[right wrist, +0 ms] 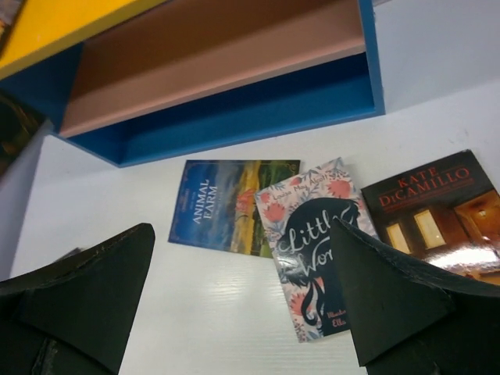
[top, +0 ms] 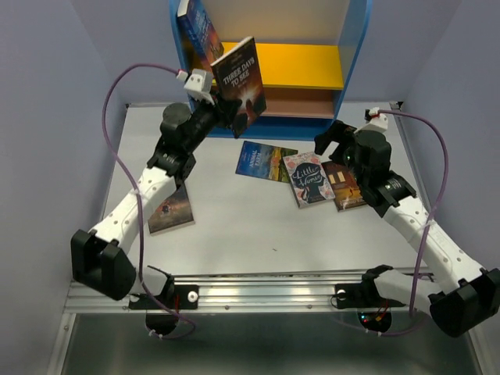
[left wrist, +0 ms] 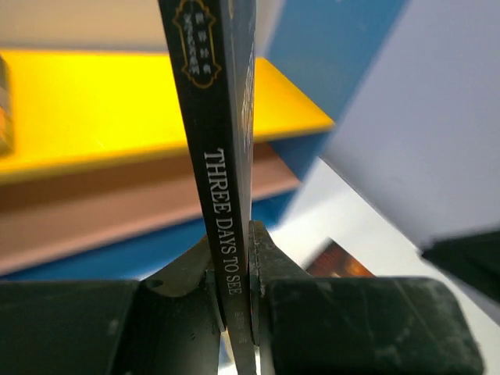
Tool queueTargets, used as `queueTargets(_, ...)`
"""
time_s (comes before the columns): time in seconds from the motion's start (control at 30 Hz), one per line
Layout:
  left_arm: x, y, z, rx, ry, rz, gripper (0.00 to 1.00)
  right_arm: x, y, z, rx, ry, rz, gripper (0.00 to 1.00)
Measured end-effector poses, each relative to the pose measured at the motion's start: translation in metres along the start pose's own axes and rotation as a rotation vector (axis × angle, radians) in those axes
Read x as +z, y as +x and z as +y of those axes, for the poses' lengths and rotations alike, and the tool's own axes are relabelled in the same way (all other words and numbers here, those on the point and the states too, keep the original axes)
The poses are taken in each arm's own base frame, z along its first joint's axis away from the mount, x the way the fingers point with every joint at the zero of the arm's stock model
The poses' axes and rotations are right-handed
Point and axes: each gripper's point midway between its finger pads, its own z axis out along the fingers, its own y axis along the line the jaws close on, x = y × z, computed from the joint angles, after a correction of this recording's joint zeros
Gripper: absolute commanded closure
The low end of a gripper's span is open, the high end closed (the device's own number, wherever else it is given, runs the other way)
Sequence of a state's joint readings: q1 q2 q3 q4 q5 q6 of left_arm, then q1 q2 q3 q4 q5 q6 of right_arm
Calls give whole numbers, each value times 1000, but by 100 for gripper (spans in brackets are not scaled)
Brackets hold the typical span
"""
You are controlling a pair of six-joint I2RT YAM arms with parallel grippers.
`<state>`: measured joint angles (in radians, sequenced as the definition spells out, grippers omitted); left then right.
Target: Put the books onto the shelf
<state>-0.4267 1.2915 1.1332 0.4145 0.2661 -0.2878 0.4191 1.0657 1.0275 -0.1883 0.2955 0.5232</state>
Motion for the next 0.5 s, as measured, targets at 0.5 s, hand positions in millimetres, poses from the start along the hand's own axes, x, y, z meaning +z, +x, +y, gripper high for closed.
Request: queueTargets(0.5,163,-131,100,381,-388,-273,100,38,35,-32,-166,139,96,0)
